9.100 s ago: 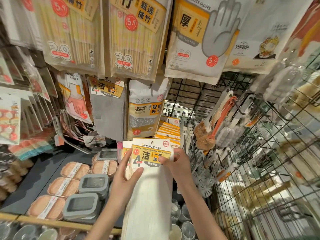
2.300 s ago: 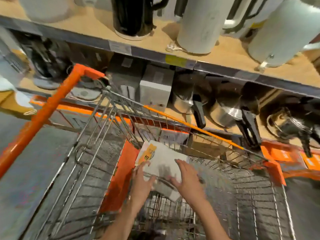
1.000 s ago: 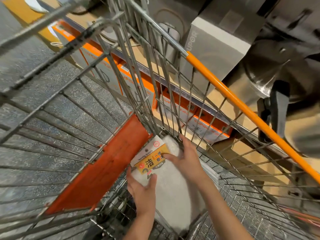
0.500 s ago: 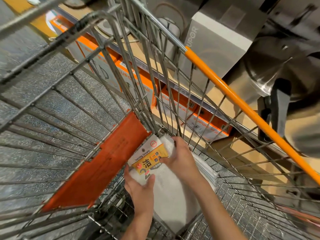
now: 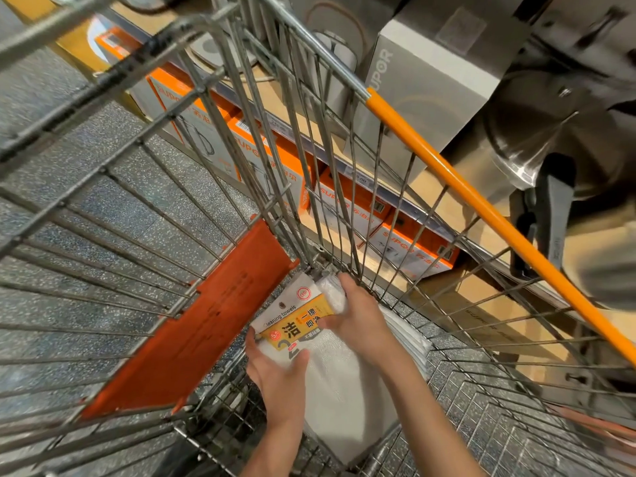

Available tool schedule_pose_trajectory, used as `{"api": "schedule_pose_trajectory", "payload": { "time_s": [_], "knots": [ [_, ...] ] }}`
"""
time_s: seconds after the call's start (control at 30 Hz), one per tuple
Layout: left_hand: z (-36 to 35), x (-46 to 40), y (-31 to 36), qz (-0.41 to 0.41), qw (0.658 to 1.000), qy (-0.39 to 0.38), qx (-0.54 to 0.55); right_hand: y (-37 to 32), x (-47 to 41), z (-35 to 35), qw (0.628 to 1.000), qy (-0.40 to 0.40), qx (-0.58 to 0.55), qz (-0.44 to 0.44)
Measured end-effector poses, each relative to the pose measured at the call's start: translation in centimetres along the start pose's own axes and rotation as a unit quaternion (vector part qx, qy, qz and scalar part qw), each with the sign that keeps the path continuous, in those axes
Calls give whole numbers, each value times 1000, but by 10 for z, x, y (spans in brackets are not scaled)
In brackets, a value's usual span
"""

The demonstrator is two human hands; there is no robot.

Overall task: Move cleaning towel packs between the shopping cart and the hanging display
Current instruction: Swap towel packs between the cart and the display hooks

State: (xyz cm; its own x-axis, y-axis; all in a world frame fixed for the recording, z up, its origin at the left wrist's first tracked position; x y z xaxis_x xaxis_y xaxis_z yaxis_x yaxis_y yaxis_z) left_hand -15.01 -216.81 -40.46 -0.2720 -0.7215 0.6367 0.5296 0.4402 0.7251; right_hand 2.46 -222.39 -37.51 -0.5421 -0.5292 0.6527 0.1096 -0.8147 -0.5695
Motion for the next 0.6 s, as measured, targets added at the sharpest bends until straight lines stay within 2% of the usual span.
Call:
{"api": "schedule_pose_trajectory", "payload": {
  "time_s": [0.23, 0.4, 0.6],
  "knots": [
    [-2, 4, -1, 23, 1000, -14, 12, -8, 16, 3, 999, 19, -24, 32],
    [-2, 5, -1, 31, 999, -14, 12, -14, 13, -3, 998, -14, 53, 17],
    [0, 8, 1, 34, 999, -14, 12, -13, 10, -9, 998, -43, 33, 5]
  ]
}}
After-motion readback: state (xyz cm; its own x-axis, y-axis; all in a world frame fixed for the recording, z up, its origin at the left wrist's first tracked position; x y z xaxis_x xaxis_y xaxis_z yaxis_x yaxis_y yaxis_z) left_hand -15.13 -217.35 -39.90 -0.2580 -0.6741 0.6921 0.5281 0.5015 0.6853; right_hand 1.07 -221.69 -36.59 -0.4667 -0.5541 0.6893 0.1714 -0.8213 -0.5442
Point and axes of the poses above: each hand's wrist, its own x-axis away from the middle knuckle, its own z-axis out of the back of the hand, y = z × x, the point moved 10 cm from there along -x, towards the middle knuckle, and after that the axes turned 5 degrees about -y, right-handed, at the moved point
